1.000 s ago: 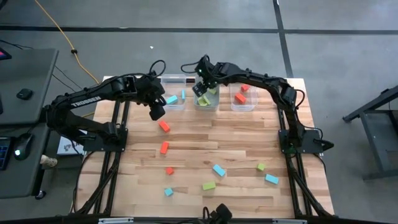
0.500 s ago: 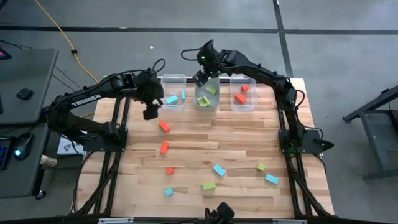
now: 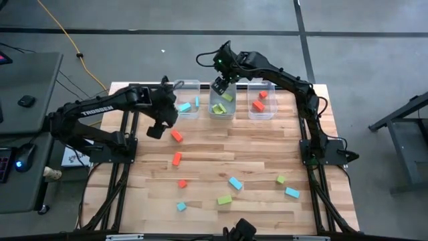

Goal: Sort & place blocks by color
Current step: Put the orange block into the right transparent bin

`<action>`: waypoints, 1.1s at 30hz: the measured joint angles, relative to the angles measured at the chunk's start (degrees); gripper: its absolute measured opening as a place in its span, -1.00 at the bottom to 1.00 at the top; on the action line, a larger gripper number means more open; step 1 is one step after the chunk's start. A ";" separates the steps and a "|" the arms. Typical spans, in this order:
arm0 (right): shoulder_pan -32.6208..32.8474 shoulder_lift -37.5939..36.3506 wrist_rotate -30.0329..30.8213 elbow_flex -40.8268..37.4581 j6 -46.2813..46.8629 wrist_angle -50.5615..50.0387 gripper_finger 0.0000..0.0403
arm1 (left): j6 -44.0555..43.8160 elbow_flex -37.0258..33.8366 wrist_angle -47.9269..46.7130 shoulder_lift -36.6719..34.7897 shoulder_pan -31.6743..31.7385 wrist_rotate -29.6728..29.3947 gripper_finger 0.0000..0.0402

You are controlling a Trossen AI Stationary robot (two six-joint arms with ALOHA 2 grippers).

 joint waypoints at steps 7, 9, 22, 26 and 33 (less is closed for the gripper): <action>0.00 -0.90 0.04 -0.03 -1.18 -1.04 0.15 | 2.77 -5.87 3.92 0.00 -1.86 0.01 0.15; 0.00 -1.07 0.04 -0.03 -1.17 -1.32 0.15 | 4.28 -7.43 5.86 0.00 -1.94 0.06 0.15; 0.26 -1.36 0.02 -0.03 -0.95 -1.32 0.15 | 7.25 -10.29 11.81 10.84 -3.16 0.00 0.15; 0.26 -1.36 0.00 -0.03 -0.56 -1.34 0.15 | 7.26 -10.30 13.03 13.36 -4.62 0.00 0.15; 0.26 -1.35 0.00 -0.08 -0.55 -1.56 0.15 | 7.26 -10.29 12.73 15.91 -6.23 -1.70 0.15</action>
